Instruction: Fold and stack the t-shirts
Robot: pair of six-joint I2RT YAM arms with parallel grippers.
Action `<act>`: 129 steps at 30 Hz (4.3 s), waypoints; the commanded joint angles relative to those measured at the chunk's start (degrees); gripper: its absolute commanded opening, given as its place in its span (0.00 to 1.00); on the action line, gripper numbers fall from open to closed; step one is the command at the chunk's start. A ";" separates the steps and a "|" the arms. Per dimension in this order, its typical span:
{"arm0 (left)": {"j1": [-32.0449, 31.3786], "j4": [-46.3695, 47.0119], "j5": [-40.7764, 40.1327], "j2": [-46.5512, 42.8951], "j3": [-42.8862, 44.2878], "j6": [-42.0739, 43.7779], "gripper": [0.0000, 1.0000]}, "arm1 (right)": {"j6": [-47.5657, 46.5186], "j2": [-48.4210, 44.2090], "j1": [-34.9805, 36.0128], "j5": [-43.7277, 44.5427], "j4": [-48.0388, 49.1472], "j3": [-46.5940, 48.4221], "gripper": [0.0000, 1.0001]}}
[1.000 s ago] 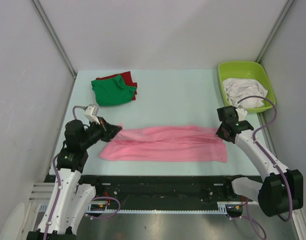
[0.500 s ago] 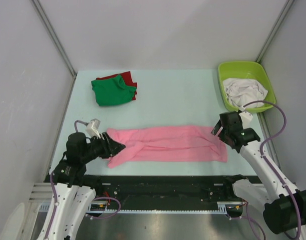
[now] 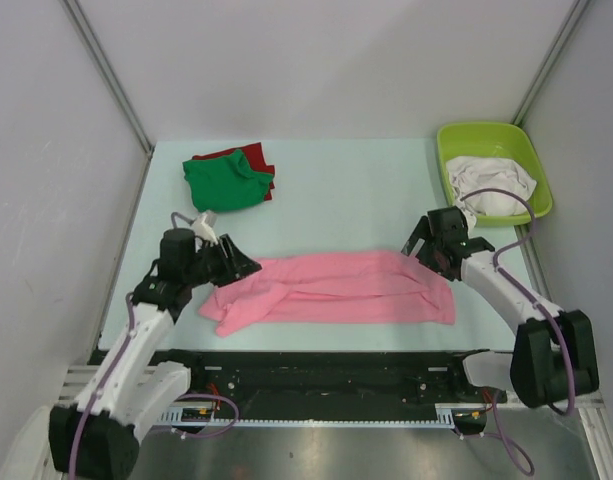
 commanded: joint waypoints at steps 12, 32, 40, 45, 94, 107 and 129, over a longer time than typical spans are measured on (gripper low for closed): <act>-0.99 8.08 -13.77 22.05 4.17 -1.14 0.38 | -2.09 5.11 -6.11 -4.47 5.51 1.02 0.88; -0.90 8.51 -14.84 20.56 2.33 -1.05 0.29 | -3.14 9.06 -10.77 -0.95 7.78 1.11 0.56; -0.90 8.34 -14.92 20.91 2.41 -0.44 0.27 | -3.32 13.98 -11.47 -2.00 9.89 1.11 0.47; -0.90 8.34 -14.83 21.35 2.59 -0.35 0.27 | -3.32 15.74 -11.47 -2.44 10.33 1.11 0.41; 0.24 7.55 -16.06 21.18 2.15 1.24 0.25 | -1.21 23.13 -16.74 -9.30 17.28 12.79 0.00; 0.59 6.93 -15.89 20.56 1.97 1.59 0.26 | -3.23 20.86 -15.78 -6.32 11.92 14.91 1.00; 5.14 3.51 -22.29 5.90 -3.66 -12.21 0.45 | -19.66 15.29 25.61 -16.50 8.93 18.24 1.00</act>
